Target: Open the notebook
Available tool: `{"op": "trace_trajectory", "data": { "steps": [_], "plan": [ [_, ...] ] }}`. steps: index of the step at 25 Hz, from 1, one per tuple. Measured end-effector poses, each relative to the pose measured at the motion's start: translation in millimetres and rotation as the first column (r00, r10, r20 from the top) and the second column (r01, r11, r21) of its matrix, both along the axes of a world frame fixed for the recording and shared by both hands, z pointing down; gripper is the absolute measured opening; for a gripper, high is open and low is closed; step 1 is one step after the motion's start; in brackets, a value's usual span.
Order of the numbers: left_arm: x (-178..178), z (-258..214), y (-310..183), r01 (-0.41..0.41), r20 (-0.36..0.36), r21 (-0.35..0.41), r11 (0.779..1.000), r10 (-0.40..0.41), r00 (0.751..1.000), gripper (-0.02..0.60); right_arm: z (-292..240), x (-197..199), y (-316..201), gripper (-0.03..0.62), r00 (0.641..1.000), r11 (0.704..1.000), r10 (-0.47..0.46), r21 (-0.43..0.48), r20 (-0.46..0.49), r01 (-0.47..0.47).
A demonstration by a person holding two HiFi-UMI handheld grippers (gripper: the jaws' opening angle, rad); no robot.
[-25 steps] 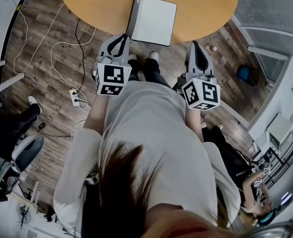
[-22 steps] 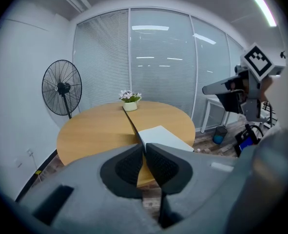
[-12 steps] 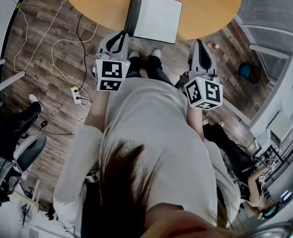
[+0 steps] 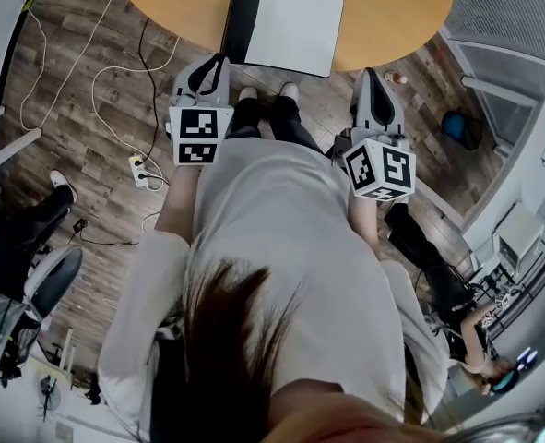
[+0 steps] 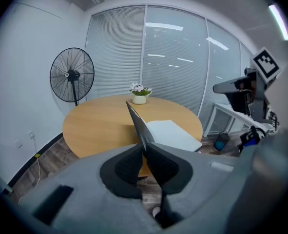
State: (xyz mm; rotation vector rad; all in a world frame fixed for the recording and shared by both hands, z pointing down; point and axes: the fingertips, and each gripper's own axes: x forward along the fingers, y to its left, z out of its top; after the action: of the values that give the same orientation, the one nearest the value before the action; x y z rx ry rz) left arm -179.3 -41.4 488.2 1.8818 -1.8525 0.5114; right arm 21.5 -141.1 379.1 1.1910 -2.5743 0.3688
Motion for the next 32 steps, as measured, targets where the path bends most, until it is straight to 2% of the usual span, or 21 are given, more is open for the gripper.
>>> {"op": "trace_trajectory", "data": {
  "steps": [12, 32],
  "plan": [
    [-25.0, 28.0, 4.9, 0.074, -0.026, -0.042, 0.996, -0.075, 0.997, 0.043, 5.0, -23.9, -4.5, 0.002, 0.999, 0.999, -0.037, -0.014, -0.01, 0.037],
    [-44.0, 76.1, 11.4, 0.161, -0.076, -0.124, 0.979, -0.172, 0.982, 0.051, 6.1, -32.6, -10.2, 0.002, 0.998, 0.998, -0.06, -0.01, -0.022, 0.06]
  ]
}}
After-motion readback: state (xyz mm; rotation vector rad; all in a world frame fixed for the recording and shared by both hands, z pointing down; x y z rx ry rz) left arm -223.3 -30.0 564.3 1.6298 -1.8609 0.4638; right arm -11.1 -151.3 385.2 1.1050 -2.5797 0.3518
